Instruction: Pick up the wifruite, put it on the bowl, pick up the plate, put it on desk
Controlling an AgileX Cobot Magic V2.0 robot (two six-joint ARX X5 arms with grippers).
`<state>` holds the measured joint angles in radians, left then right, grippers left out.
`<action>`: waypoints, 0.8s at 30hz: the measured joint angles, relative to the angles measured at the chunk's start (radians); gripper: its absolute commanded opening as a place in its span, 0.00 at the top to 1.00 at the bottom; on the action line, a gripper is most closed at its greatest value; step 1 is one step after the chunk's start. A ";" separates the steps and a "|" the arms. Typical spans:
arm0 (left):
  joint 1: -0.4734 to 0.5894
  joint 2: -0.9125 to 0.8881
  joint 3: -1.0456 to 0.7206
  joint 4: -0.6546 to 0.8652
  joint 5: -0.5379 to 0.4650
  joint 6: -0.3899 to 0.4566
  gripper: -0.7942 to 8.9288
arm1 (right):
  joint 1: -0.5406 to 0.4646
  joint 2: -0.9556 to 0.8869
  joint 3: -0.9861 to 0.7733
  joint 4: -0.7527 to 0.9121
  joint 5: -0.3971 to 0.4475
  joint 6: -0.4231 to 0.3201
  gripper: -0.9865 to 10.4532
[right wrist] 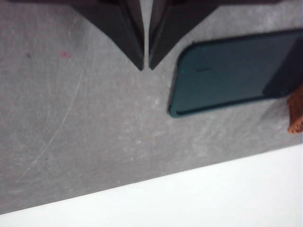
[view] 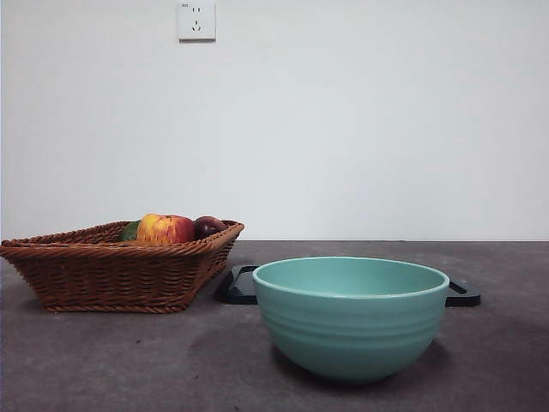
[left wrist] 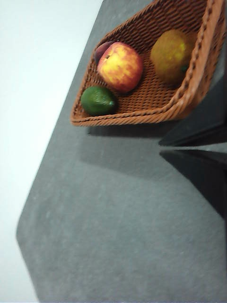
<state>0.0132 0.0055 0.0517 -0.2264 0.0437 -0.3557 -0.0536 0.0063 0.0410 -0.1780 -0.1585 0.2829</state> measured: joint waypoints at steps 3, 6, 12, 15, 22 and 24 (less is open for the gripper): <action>0.000 0.000 0.034 -0.056 0.010 -0.014 0.91 | 0.000 0.000 0.051 -0.005 0.000 0.008 0.91; 0.000 0.002 0.090 -0.085 0.032 -0.025 0.91 | 0.000 0.000 0.117 -0.031 0.000 0.011 0.91; 0.000 0.056 0.220 -0.116 0.051 -0.028 0.91 | 0.000 0.016 0.235 -0.147 0.000 0.011 0.91; 0.000 0.122 0.300 -0.179 0.088 -0.025 0.91 | 0.000 0.052 0.320 -0.208 -0.023 0.011 0.91; 0.000 0.306 0.484 -0.292 0.222 0.047 0.91 | 0.000 0.188 0.514 -0.396 -0.129 -0.014 0.91; -0.001 0.357 0.534 -0.326 0.259 0.075 0.91 | 0.000 0.240 0.572 -0.468 -0.164 -0.041 0.91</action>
<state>0.0124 0.3630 0.5854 -0.5522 0.3031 -0.2810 -0.0536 0.2462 0.6132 -0.6456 -0.3229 0.2420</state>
